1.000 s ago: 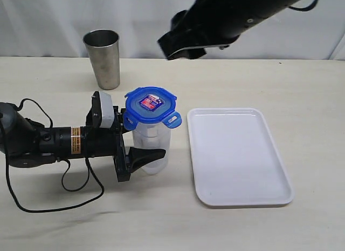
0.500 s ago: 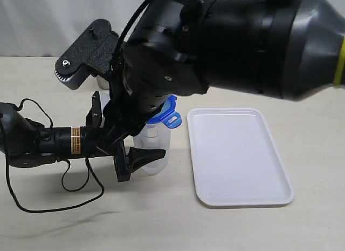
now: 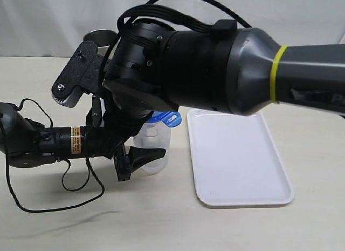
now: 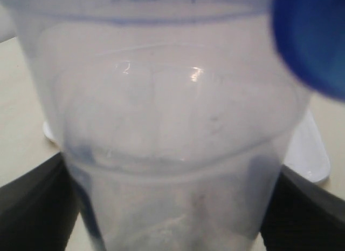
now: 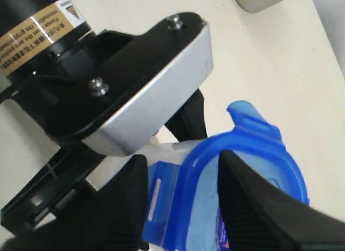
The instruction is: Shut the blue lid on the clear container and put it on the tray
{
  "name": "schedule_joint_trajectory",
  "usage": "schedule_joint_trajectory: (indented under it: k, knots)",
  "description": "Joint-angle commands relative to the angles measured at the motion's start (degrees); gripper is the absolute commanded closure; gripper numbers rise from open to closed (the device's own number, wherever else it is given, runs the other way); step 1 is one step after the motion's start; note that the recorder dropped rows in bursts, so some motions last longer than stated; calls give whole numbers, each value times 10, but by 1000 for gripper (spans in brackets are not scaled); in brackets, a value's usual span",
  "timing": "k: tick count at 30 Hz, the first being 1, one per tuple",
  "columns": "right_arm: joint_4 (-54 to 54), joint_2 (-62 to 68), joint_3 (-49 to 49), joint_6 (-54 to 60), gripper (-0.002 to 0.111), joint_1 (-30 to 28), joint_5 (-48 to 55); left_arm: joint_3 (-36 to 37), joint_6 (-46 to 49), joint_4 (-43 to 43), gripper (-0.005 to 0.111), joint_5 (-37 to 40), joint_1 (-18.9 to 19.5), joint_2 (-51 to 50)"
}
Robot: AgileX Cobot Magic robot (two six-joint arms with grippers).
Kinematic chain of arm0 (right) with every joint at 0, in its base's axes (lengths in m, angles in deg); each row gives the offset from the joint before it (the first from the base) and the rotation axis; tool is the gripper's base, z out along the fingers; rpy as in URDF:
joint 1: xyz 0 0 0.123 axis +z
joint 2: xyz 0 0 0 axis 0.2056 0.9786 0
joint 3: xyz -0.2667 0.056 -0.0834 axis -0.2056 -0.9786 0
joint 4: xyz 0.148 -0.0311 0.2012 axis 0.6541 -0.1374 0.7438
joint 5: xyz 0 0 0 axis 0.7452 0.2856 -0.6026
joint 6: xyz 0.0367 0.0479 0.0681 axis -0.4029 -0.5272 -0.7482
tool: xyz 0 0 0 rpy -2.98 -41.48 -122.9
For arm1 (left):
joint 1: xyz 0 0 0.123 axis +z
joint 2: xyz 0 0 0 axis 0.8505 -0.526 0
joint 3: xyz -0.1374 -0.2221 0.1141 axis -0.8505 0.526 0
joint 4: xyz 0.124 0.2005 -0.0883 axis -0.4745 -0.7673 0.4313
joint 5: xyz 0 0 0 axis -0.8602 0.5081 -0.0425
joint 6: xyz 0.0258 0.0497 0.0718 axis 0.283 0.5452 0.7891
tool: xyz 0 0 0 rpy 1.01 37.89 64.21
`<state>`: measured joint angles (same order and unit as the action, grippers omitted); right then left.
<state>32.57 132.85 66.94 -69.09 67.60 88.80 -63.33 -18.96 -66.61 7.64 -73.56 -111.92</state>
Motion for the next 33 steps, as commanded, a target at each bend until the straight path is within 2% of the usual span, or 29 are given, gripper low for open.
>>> schedule_joint_trajectory:
  k: [1, 8, 16, 24, 30, 32, 33]
  knots:
    - [17, 40, -12, 10, 70, -3, 52, -2, -1, -8, 107, 1, 0, 3]
    - [30, 53, -13, 79, 70, -3, 112, -2, -1, -5, 107, 1, 0, 3]
    - [23, 54, -13, 72, 70, -3, 127, -2, -1, -5, 107, 1, 0, 3]
    - [-106, 83, -13, 30, 70, 23, 178, -2, -1, -3, 107, 1, 0, 3]
    - [-96, 76, -13, 40, 70, 31, 171, -2, -1, -5, 107, 1, 0, 3]
    - [-58, 60, -13, 59, 66, 28, 156, -2, -1, -5, 107, 1, 0, 3]
    - [-30, 47, -13, 72, 60, 28, 141, -2, -1, -5, 107, 1, 0, 3]
